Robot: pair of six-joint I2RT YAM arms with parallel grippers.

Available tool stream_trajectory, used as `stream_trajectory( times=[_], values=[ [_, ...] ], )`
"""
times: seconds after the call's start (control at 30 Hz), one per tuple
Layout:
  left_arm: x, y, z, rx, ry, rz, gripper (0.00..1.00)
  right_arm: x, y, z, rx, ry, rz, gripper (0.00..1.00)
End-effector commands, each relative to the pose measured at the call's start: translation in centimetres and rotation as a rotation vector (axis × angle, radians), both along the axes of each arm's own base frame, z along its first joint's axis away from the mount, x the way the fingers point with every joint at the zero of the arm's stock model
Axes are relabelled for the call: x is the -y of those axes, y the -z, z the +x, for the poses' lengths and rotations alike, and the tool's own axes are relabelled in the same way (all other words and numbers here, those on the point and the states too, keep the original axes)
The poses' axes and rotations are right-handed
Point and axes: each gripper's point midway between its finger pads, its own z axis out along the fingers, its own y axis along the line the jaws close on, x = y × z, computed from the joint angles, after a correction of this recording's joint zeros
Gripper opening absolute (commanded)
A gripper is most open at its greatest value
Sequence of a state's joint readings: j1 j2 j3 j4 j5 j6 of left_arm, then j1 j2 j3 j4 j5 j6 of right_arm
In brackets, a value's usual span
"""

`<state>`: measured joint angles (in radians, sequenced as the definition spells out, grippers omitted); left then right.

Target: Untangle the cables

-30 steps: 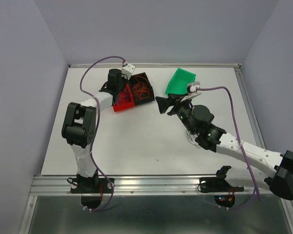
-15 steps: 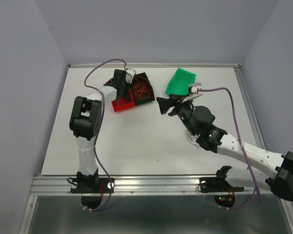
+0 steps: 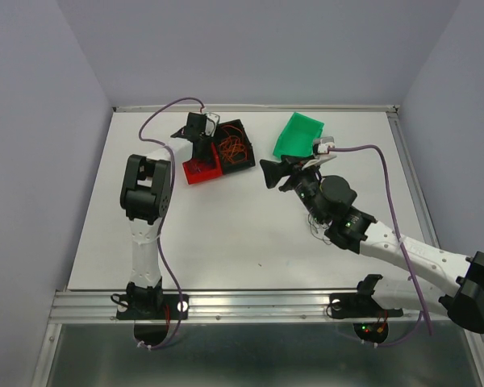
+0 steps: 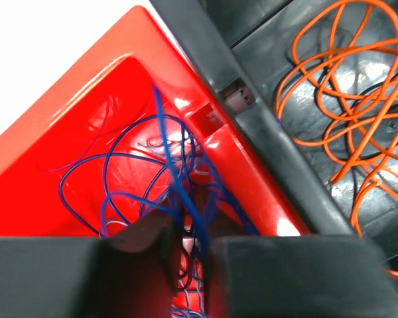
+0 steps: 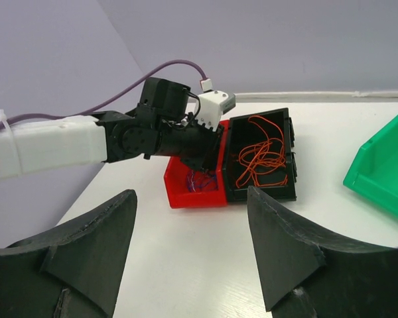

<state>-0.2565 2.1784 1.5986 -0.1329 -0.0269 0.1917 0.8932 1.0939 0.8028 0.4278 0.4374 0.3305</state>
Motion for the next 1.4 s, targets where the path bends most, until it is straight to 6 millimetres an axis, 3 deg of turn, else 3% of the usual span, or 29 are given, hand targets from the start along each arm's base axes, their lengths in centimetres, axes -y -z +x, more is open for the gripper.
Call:
stream_trajectory(
  times=[0.0, 0.13, 0.3, 0.53, 0.7, 0.77, 0.83, 0.87, 0.9, 0.97, 1.0, 1.07, 1.17, 1.23, 1.27, 1.3, 1.37],
  values=[
    [-0.8, -3.9, -0.1, 0.060, -0.031, -0.015, 0.29, 0.7, -0.7, -0.3, 0.031, 0.020, 0.026, 0.73],
    [-1.3, -6.2, -0.3, 0.111, -0.044, -0.015, 0.44, 0.5, -0.6, -0.2, 0.028, 0.014, 0.027, 0.73],
    [-1.4, -8.8, -0.7, 0.156, -0.044, -0.024, 0.47, 0.1, -0.5, 0.1, 0.023, 0.010, 0.024, 0.73],
    [-1.8, -10.1, -1.7, 0.170, -0.044, -0.016, 0.59, 0.1, -0.4, 0.1, 0.019, 0.011, 0.024, 0.73],
    [-2.2, -11.7, -2.4, 0.203, -0.047, -0.012, 0.60, 0.5, 0.0, 0.6, 0.001, 0.047, -0.007, 0.77],
    [-2.2, -12.1, -2.9, 0.215, -0.037, -0.022, 0.60, 1.6, 2.5, 1.8, -0.084, 0.141, -0.091, 0.77],
    [-1.8, -13.0, -3.6, 0.233, -0.008, -0.040, 0.61, 2.5, 3.3, 3.2, -0.145, 0.203, -0.133, 0.79],
    [-1.2, -13.1, -4.0, 0.232, 0.018, -0.057, 0.61, 3.9, 6.0, 4.7, -0.230, 0.242, -0.185, 0.80],
    [-1.1, -14.1, -4.4, 0.250, 0.023, -0.059, 0.62, 4.6, 7.1, 5.5, -0.269, 0.243, -0.197, 0.83],
    [-0.9, -14.1, -5.2, 0.259, 0.041, -0.056, 0.69, 6.8, 9.6, 6.8, -0.352, 0.266, -0.208, 1.00],
    [-0.5, -15.2, -5.6, 0.287, 0.054, -0.060, 0.71, 7.8, 11.0, 7.2, -0.386, 0.303, -0.231, 1.00],
    [-0.2, -15.4, -6.3, 0.306, 0.068, -0.056, 0.73, 10.5, 13.1, 7.3, -0.453, 0.418, -0.284, 1.00],
    [1.0, -16.6, -7.6, 0.344, 0.109, -0.068, 0.77, 12.6, 15.1, 6.9, -0.515, 0.499, -0.321, 1.00],
    [2.0, -17.9, -8.5, 0.381, 0.140, -0.079, 0.81, 13.6, 16.2, 6.5, -0.541, 0.535, -0.329, 1.00],
    [2.3, -17.4, -9.3, 0.369, 0.152, -0.076, 0.82, 14.2, 17.0, 6.1, -0.560, 0.559, -0.329, 1.00],
    [3.0, -18.7, -9.6, 0.411, 0.181, -0.097, 0.82, 14.3, 17.4, 5.8, -0.568, 0.561, -0.328, 1.00],
    [5.2, -19.1, -11.4, 0.430, 0.273, -0.129, 0.83, 14.8, 18.2, 4.8, -0.588, 0.562, -0.324, 1.00]
  ],
)
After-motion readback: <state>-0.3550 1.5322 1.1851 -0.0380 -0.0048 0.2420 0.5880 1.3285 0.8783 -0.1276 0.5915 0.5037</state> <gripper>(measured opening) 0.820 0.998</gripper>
